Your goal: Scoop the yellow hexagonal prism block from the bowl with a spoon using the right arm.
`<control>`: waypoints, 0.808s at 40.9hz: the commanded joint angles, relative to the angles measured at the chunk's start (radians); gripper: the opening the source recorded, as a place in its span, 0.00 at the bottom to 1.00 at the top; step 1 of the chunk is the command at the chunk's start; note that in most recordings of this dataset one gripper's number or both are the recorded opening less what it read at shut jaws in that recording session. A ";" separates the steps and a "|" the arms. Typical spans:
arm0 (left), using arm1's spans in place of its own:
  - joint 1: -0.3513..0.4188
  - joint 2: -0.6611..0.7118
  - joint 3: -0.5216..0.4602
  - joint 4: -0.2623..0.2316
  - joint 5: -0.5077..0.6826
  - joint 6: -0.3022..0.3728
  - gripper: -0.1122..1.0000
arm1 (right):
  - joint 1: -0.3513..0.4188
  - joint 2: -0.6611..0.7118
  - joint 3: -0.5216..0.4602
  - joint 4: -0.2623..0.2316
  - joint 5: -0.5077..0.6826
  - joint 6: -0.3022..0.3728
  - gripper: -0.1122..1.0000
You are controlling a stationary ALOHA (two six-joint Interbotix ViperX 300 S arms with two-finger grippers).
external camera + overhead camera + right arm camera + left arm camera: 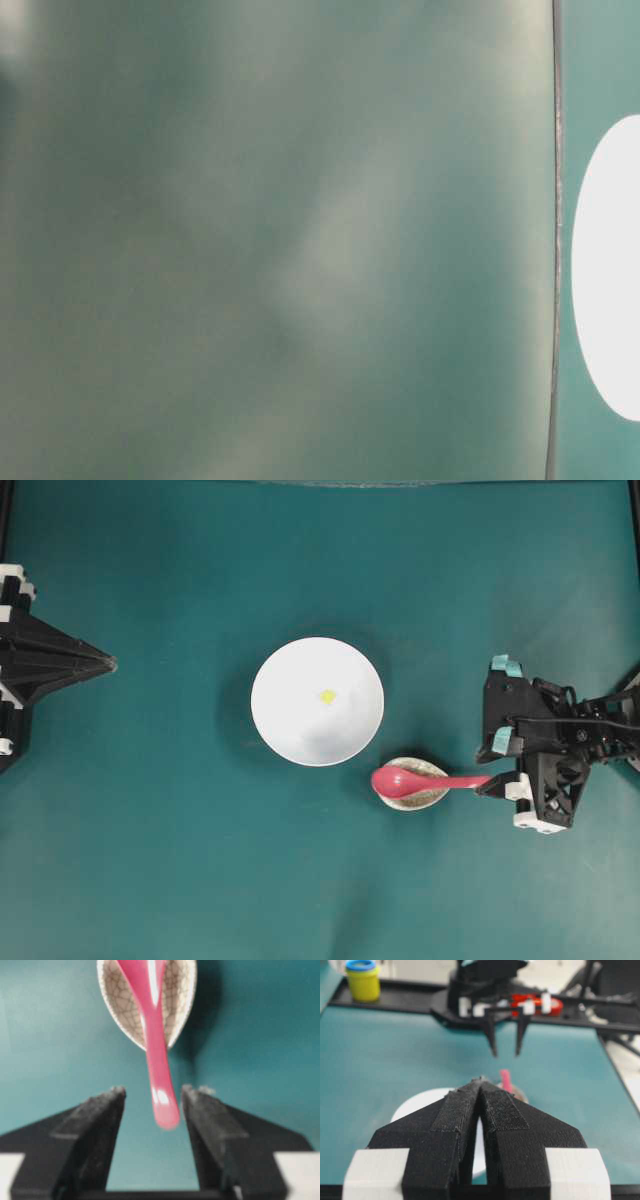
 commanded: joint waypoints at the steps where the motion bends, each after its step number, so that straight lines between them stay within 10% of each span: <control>1: 0.003 0.009 -0.029 0.003 -0.008 -0.002 0.09 | 0.003 -0.011 -0.017 -0.005 -0.041 0.000 0.59; 33: 0.003 0.005 -0.029 0.002 -0.011 -0.002 0.09 | -0.091 -0.008 0.135 -0.061 -0.888 -0.101 0.59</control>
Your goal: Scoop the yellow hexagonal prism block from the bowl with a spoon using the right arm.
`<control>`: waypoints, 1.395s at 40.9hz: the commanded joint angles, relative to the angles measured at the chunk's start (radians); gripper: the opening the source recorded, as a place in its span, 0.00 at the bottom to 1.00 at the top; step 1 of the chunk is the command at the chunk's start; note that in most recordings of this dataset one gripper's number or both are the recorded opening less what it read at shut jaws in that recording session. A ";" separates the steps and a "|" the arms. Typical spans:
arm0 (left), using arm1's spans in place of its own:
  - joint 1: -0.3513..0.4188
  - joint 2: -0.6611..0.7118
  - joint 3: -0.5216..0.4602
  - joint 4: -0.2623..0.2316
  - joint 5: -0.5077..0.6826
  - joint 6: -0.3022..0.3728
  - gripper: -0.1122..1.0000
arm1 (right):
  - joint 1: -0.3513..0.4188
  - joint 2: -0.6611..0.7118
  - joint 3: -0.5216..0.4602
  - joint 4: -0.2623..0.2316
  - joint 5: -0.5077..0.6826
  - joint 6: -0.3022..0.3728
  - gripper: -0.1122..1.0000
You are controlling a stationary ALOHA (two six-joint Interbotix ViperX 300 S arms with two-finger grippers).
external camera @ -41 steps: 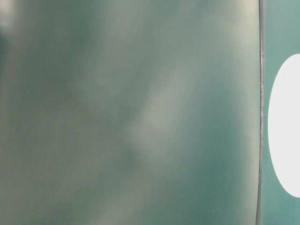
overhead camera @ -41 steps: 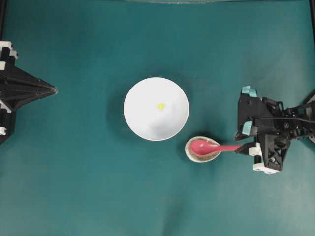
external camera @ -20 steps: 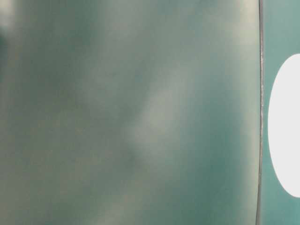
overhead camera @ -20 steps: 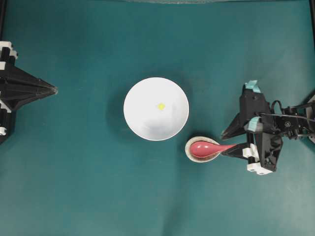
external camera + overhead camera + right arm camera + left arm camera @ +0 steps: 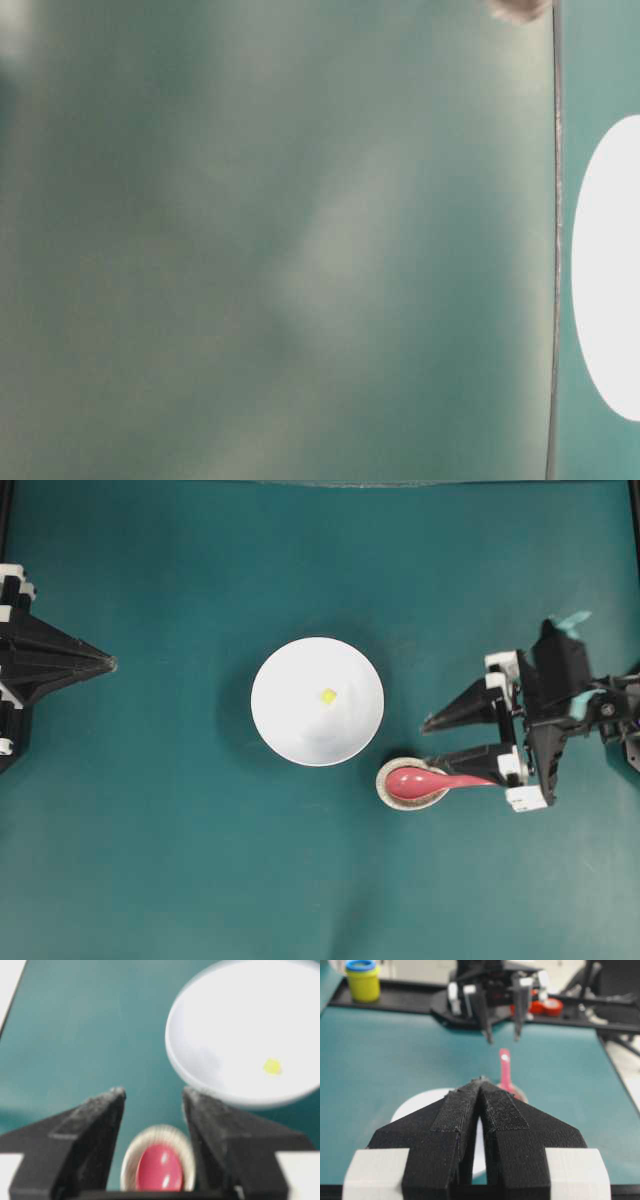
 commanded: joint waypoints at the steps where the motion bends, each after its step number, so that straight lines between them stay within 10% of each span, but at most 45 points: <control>1: 0.002 0.005 -0.029 0.003 -0.009 -0.002 0.09 | -0.011 -0.002 0.009 0.002 -0.117 -0.031 0.59; 20: 0.002 0.008 -0.029 0.002 -0.009 -0.002 0.09 | -0.015 0.147 0.071 0.035 -0.443 -0.103 0.59; 35: 0.002 0.015 -0.026 0.002 -0.009 -0.003 0.09 | 0.118 0.403 0.133 0.216 -0.746 -0.103 0.59; 57: 0.002 0.026 -0.026 0.002 -0.009 -0.011 0.09 | 0.380 0.508 0.172 0.451 -0.778 -0.087 0.59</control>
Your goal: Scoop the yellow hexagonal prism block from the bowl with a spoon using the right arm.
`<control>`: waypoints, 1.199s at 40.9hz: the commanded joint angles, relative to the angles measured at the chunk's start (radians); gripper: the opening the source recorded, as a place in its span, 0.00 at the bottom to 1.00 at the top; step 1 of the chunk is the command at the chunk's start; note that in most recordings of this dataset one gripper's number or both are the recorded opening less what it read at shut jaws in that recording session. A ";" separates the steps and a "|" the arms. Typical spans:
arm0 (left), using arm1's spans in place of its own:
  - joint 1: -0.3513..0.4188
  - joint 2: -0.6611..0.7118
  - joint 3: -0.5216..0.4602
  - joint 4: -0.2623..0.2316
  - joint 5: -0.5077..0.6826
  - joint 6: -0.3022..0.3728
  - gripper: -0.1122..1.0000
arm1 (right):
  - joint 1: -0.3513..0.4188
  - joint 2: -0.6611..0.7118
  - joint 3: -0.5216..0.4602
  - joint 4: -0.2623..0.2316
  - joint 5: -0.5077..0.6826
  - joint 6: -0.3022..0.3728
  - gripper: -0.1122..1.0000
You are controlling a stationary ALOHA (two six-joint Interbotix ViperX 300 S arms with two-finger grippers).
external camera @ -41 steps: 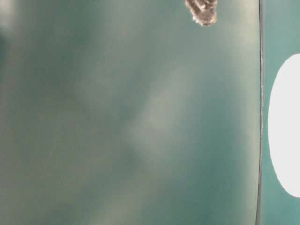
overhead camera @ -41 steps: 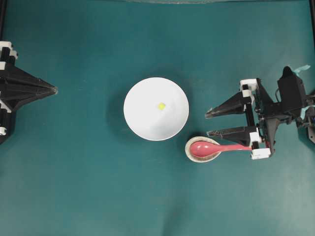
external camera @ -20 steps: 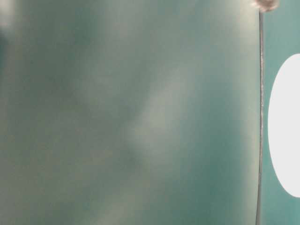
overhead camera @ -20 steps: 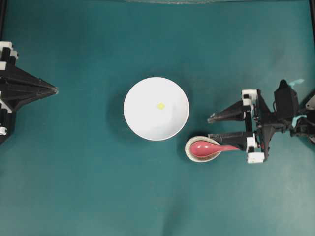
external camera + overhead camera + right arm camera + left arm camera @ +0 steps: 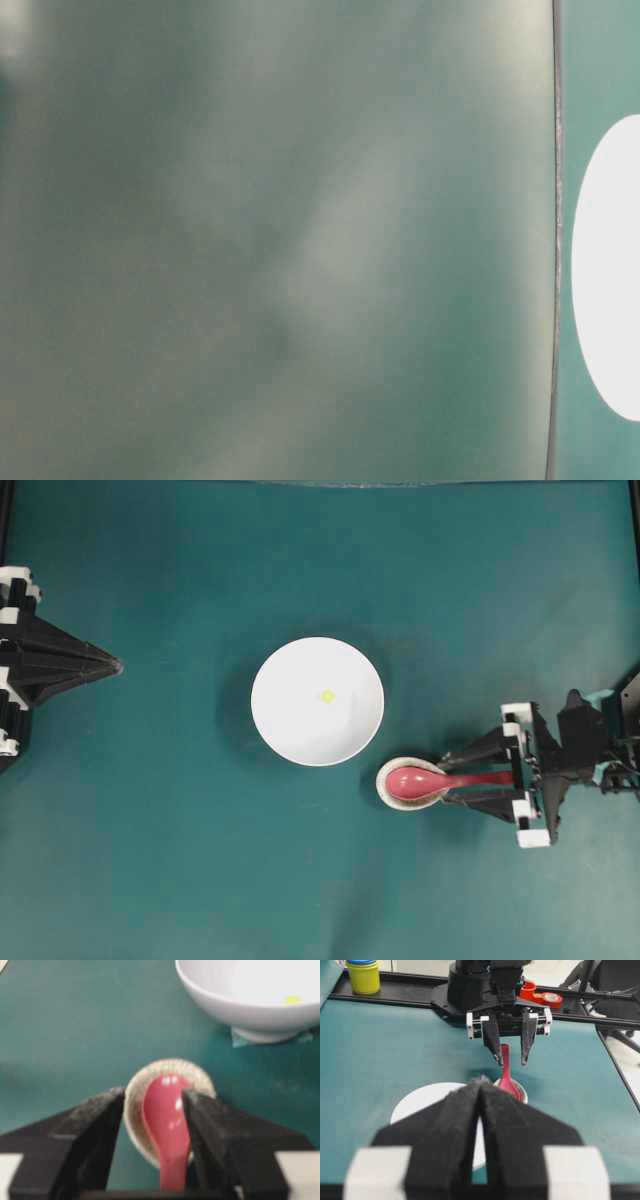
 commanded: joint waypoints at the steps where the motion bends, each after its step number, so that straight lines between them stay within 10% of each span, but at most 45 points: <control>1: 0.002 0.005 -0.026 0.002 -0.009 -0.005 0.09 | 0.041 -0.008 0.009 0.044 -0.011 0.003 0.59; 49: 0.002 0.009 -0.026 0.002 -0.009 -0.011 0.09 | 0.061 0.035 0.023 0.075 0.077 -0.012 0.57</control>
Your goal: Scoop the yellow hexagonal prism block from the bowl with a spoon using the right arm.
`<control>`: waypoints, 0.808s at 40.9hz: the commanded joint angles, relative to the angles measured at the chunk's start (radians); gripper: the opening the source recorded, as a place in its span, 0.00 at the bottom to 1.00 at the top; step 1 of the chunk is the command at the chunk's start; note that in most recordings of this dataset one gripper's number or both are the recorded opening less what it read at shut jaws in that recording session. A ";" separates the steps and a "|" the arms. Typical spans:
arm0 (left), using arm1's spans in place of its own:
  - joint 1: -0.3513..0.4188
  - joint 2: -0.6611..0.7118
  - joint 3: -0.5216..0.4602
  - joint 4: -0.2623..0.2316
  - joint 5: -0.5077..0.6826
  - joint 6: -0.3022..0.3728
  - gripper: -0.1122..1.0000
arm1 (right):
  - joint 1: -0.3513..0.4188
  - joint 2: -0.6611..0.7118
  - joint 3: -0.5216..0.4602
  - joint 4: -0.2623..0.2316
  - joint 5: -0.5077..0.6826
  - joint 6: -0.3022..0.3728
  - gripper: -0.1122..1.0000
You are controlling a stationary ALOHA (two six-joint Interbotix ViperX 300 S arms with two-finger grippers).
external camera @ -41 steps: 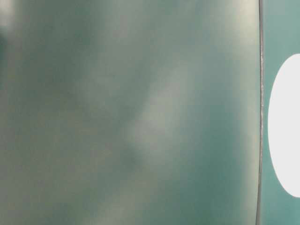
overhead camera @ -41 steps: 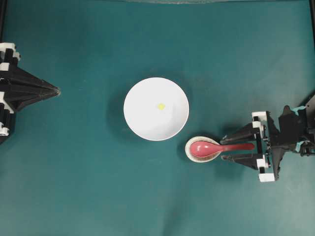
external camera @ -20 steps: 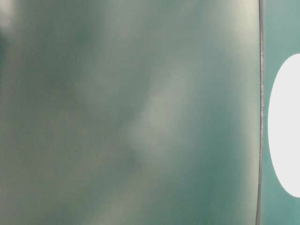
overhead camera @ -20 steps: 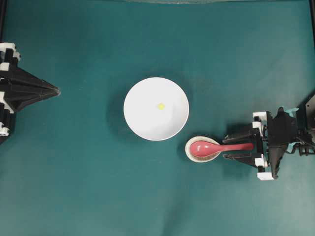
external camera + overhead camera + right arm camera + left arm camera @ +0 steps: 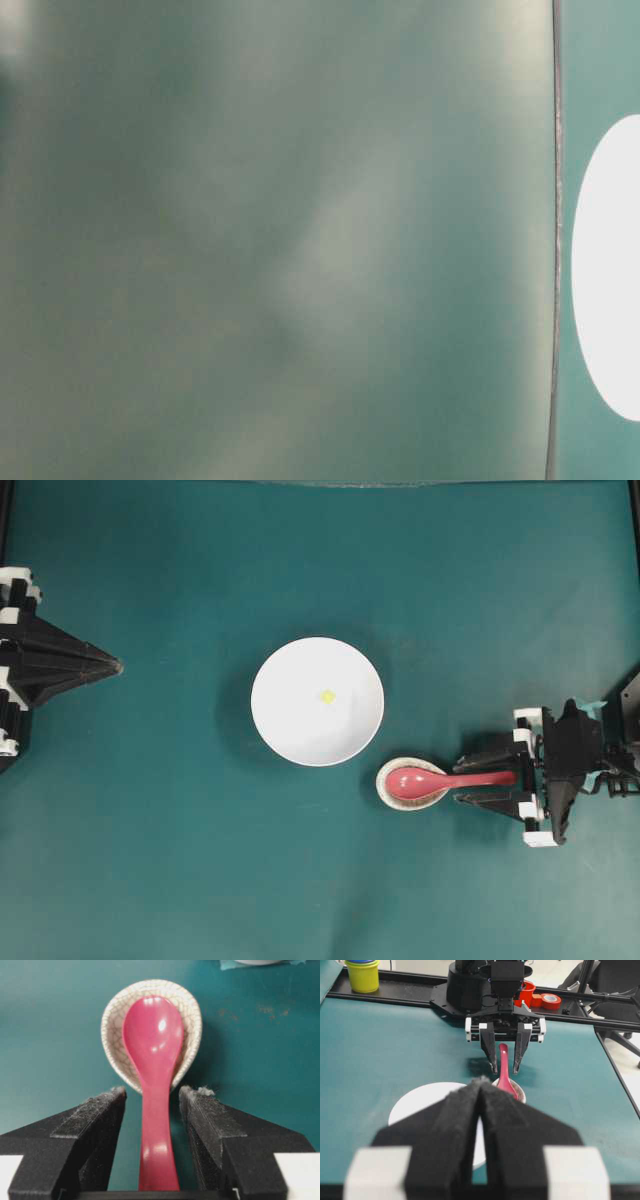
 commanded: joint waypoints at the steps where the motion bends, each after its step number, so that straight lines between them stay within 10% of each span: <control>1: 0.002 0.008 -0.026 0.002 -0.009 -0.002 0.09 | 0.003 -0.008 -0.005 -0.003 -0.005 -0.005 0.57; 33: 0.002 0.008 -0.026 0.002 -0.009 -0.002 0.09 | 0.005 -0.031 0.012 -0.003 -0.025 -0.089 0.46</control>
